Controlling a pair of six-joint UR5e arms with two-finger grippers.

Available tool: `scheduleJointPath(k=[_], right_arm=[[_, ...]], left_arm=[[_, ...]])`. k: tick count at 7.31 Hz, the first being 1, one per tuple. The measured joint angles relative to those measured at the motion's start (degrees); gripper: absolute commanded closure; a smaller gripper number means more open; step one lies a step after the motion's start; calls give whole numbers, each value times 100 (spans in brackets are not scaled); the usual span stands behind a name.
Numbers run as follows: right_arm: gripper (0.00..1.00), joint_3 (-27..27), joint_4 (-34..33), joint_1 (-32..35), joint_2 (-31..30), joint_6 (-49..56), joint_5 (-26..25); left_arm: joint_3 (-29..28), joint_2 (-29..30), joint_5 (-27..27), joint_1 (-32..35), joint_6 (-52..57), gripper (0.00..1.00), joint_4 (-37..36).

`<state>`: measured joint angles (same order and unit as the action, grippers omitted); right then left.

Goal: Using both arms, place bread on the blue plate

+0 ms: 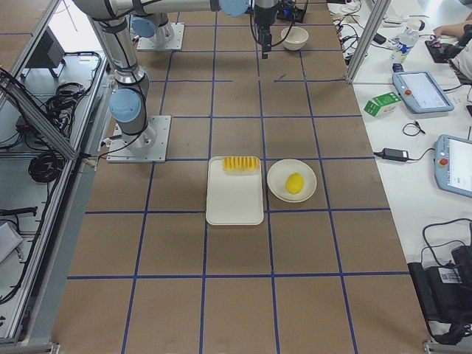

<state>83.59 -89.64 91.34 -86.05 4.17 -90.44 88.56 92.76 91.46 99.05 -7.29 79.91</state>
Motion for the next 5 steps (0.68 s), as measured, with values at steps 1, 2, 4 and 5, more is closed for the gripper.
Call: scheduleJointPath(k=[1, 2, 4, 5], right_arm=[[0, 0, 1, -1, 0, -2, 0], [0, 0, 7, -2, 0, -3, 0], [0, 0, 10, -2, 0, -4, 0], [0, 0, 9, 0, 0, -6, 0]], left_arm=[[-1, 1, 1, 0, 0, 0, -1], [8, -12, 11, 0, 0, 0, 7], [82, -115, 44, -54, 0, 0, 155], [113, -163, 39, -174, -2, 0, 203]])
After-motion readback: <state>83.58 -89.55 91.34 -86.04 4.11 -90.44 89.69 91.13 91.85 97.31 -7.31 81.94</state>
